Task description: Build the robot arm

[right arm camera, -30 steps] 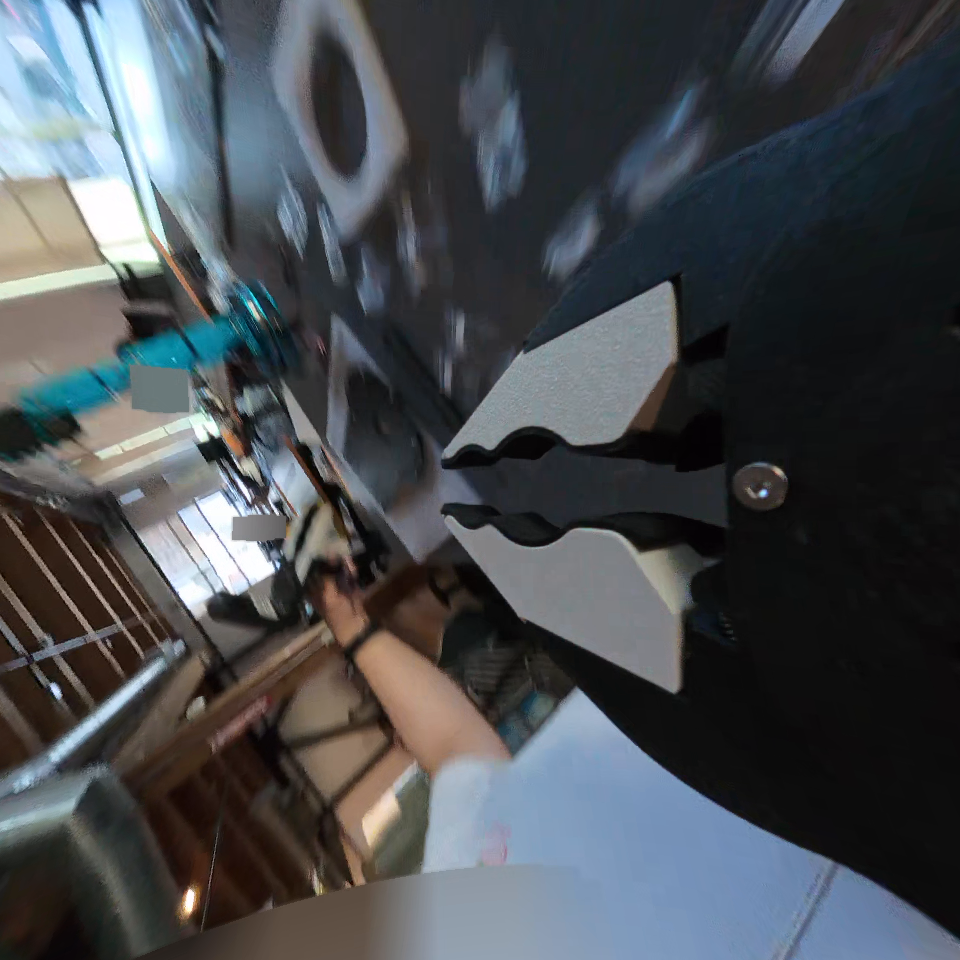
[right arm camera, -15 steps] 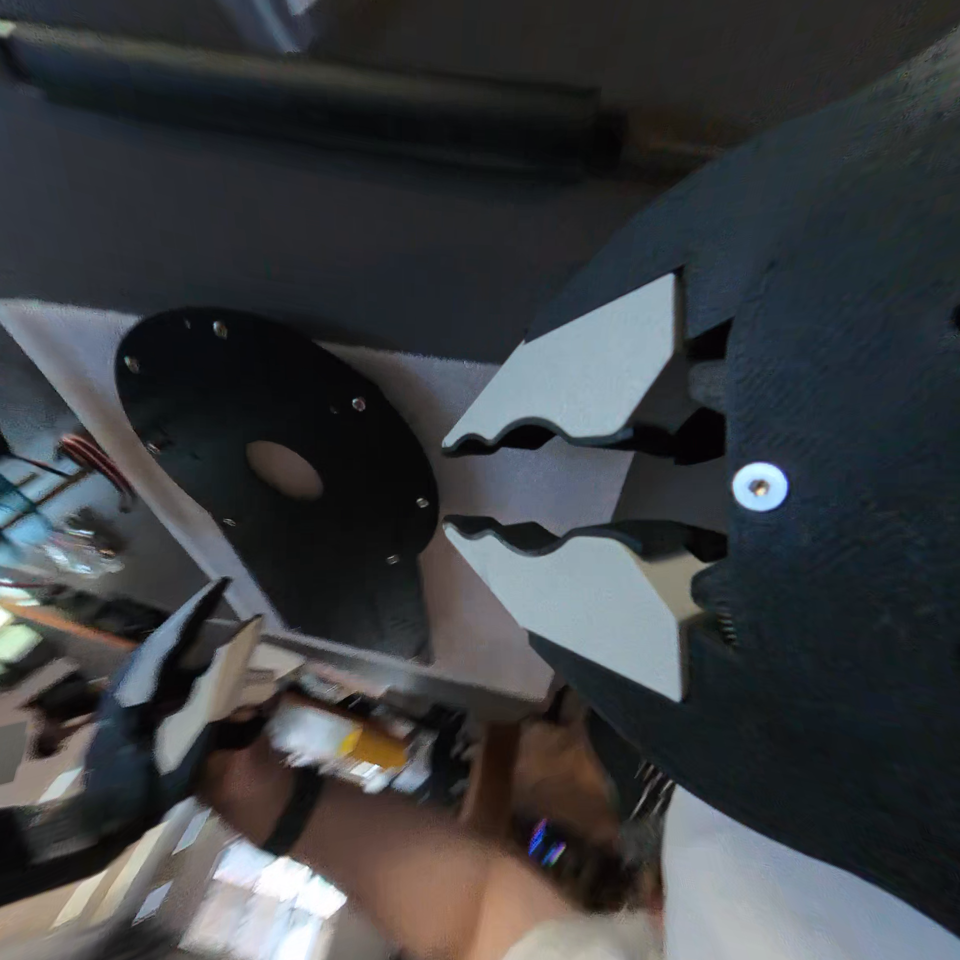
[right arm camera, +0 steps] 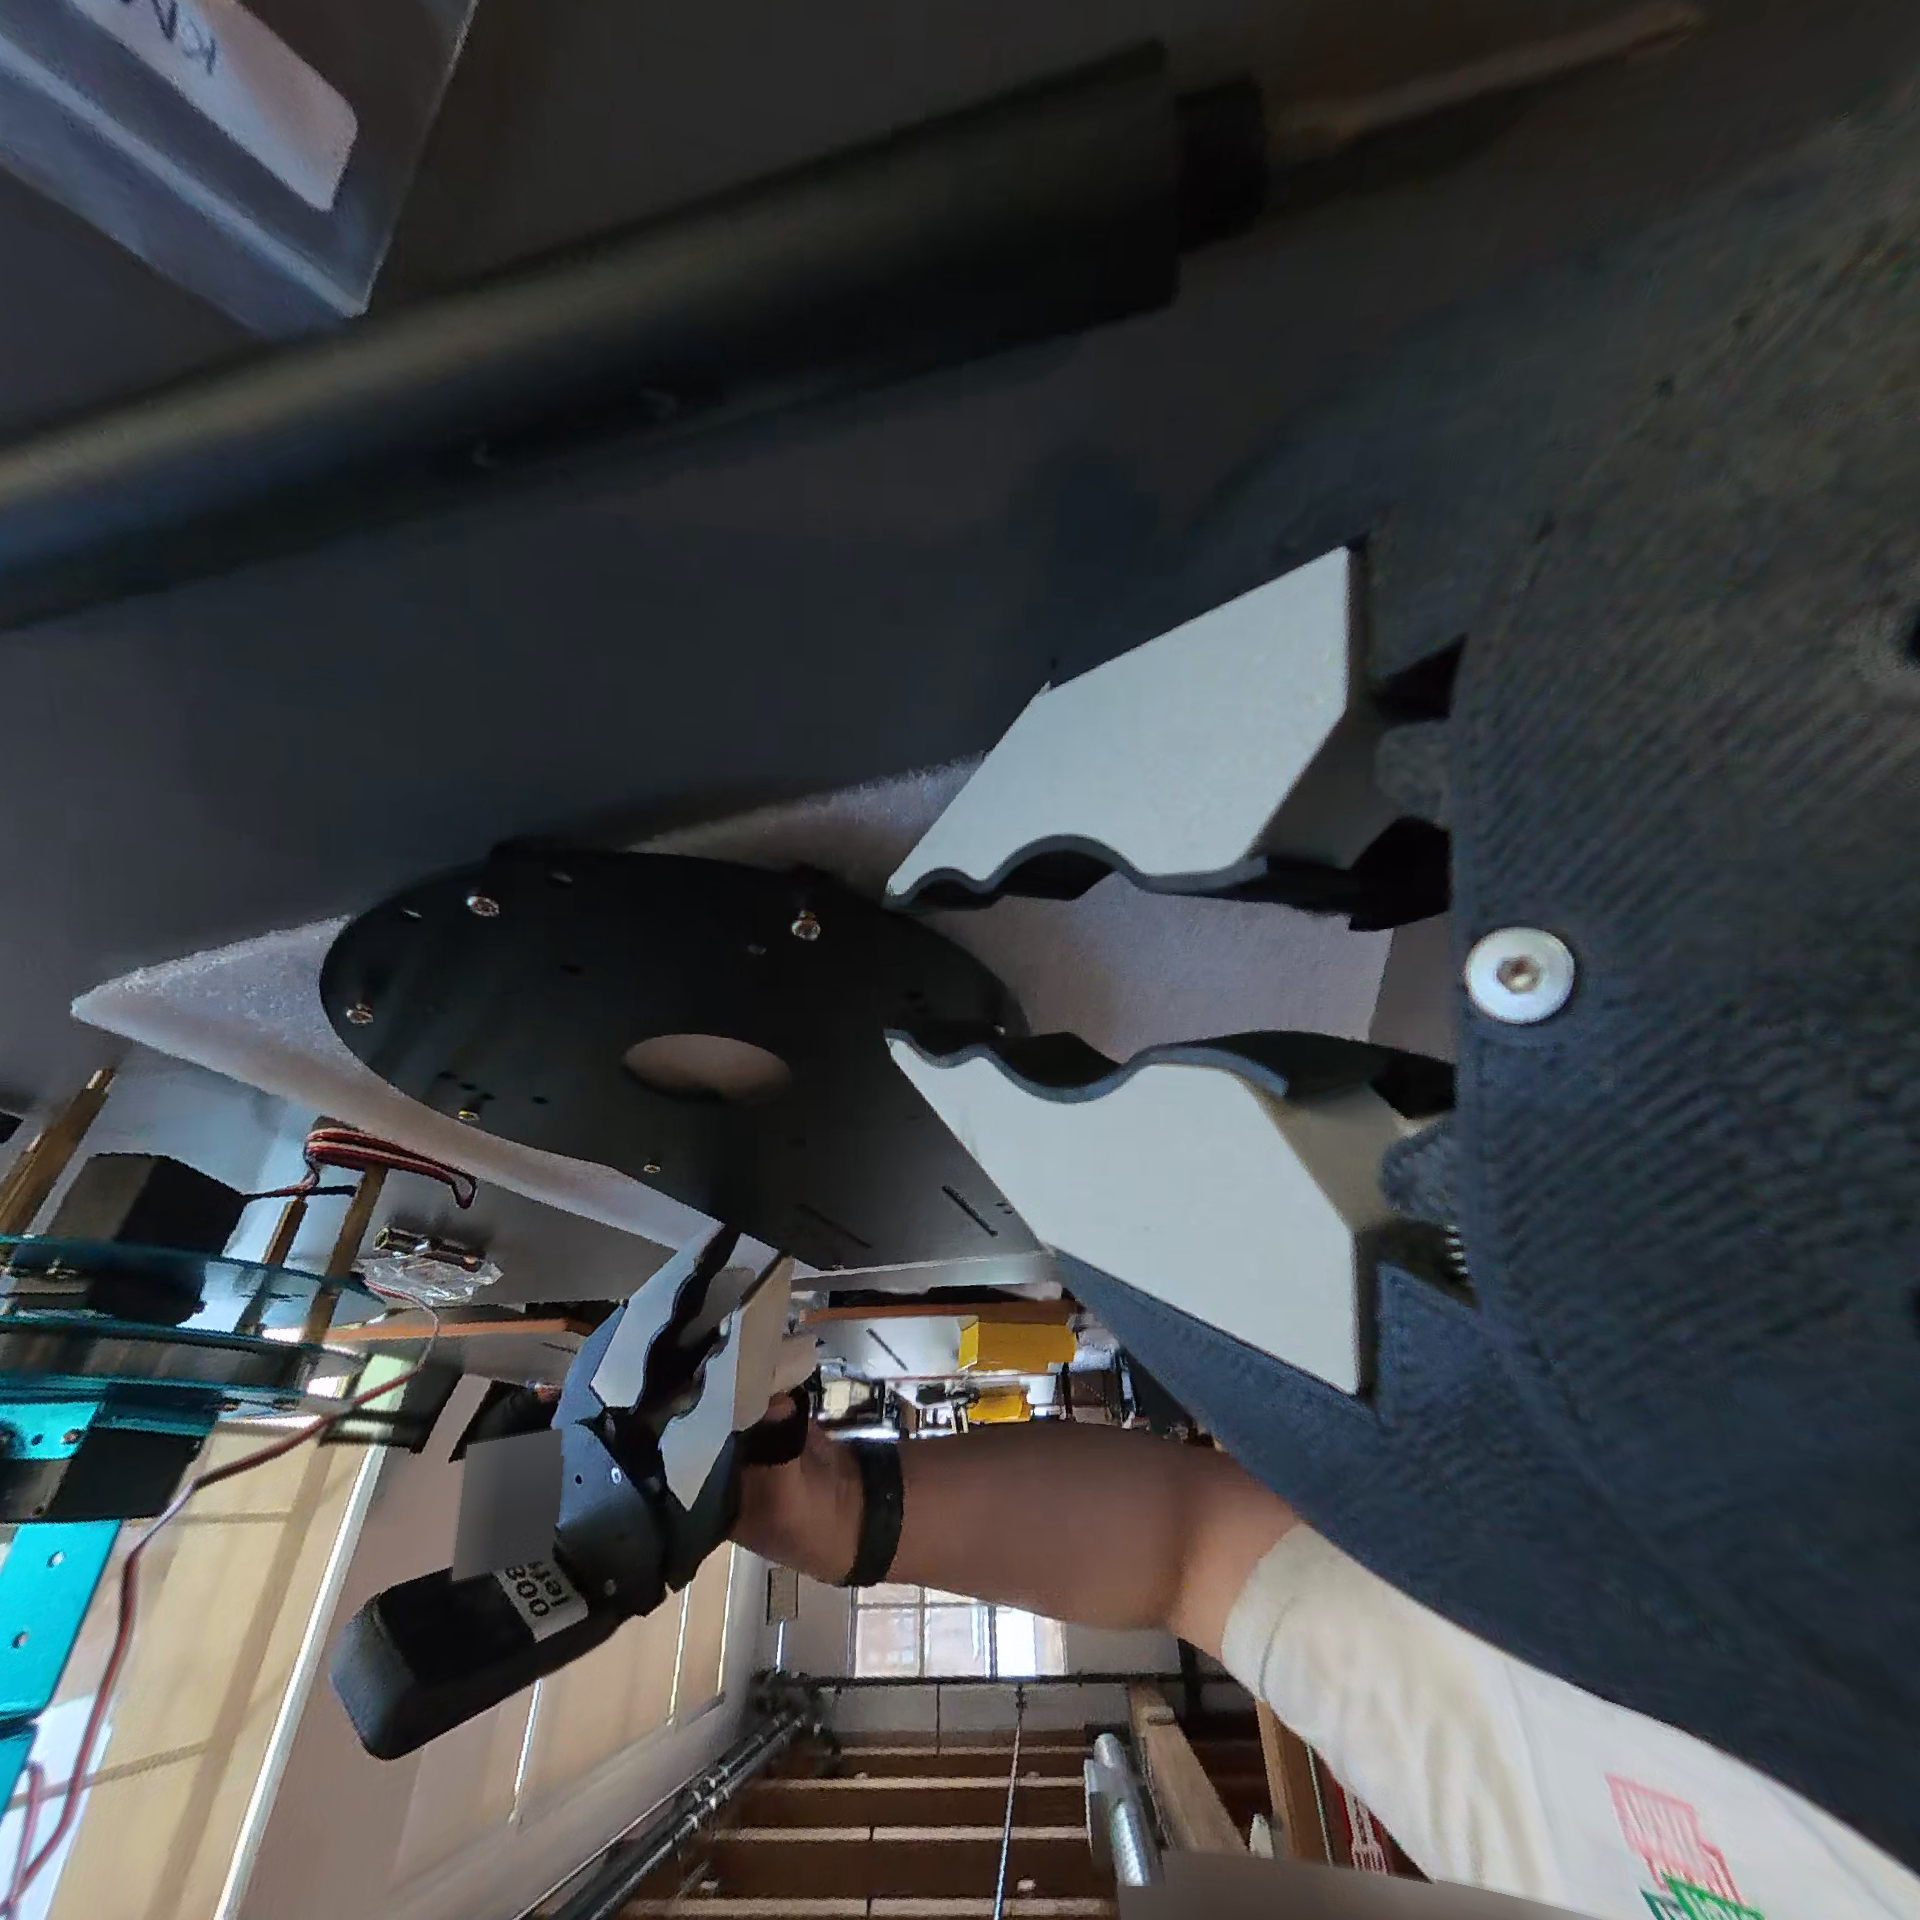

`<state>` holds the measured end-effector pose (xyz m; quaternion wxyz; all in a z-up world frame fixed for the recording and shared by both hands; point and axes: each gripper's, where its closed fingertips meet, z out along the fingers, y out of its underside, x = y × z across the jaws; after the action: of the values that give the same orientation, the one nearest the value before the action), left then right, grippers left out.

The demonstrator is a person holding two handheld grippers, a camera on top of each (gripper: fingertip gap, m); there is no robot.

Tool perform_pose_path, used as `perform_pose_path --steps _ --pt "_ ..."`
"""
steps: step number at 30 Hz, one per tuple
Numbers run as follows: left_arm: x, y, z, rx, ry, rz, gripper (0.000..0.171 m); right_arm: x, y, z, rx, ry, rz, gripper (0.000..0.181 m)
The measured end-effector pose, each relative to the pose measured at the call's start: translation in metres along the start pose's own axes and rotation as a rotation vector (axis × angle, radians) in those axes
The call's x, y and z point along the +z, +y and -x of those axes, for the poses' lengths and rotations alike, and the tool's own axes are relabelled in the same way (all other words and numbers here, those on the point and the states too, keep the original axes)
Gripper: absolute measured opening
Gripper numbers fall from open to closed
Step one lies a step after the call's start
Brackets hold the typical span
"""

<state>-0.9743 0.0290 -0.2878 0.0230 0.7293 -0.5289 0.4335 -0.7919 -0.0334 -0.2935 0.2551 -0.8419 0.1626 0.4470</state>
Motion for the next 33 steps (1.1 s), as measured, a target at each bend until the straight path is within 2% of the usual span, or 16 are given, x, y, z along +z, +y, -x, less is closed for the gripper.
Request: perform_pose_path --steps 2,6,7,8,10,17,19,22,24,29,31,33 --pt "0.0 0.0 -0.001 -0.013 0.036 0.005 0.022 0.001 0.0 -0.003 0.05 -0.012 0.011 0.012" --pt "0.0 -0.001 -0.006 -0.063 0.139 0.007 0.029 0.0 0.0 0.0 0.089 -0.046 0.003 0.015" --pt "0.0 -0.001 -0.005 -0.063 0.148 0.013 0.025 0.001 -0.001 -0.002 0.1 -0.037 -0.007 0.011" --pt "0.001 0.0 -0.001 -0.049 0.127 0.021 0.011 0.001 -0.001 -0.004 0.11 -0.028 -0.011 0.006" --pt "0.002 0.001 0.004 -0.012 0.103 0.017 0.007 0.0 -0.003 -0.004 0.133 -0.037 -0.039 0.002" --pt "-0.007 0.0 -0.006 0.066 0.094 -0.049 0.006 -0.014 -0.02 0.036 0.193 -0.309 -0.162 0.0" --pt "-0.01 -0.001 -0.008 0.105 0.083 -0.088 0.007 -0.015 -0.022 0.049 0.172 -0.386 -0.18 0.003" --pt "-0.009 -0.001 -0.014 0.137 0.095 -0.139 0.006 -0.003 -0.012 0.067 0.127 -0.443 -0.112 0.02" --pt "-0.007 0.0 -0.015 0.136 0.108 -0.156 0.006 0.003 -0.012 0.062 0.034 -0.342 -0.123 0.0" --pt "-0.013 -0.002 -0.021 0.133 0.15 -0.223 0.006 -0.002 -0.017 0.08 -0.045 -0.357 -0.137 0.0" --pt "-0.018 -0.01 -0.027 0.113 0.191 -0.251 0.022 -0.001 -0.018 0.089 -0.1 -0.356 -0.126 0.0" --pt "-0.033 -0.032 -0.037 0.1 0.241 -0.352 0.03 0.0 -0.019 0.098 -0.145 -0.357 -0.119 0.001"
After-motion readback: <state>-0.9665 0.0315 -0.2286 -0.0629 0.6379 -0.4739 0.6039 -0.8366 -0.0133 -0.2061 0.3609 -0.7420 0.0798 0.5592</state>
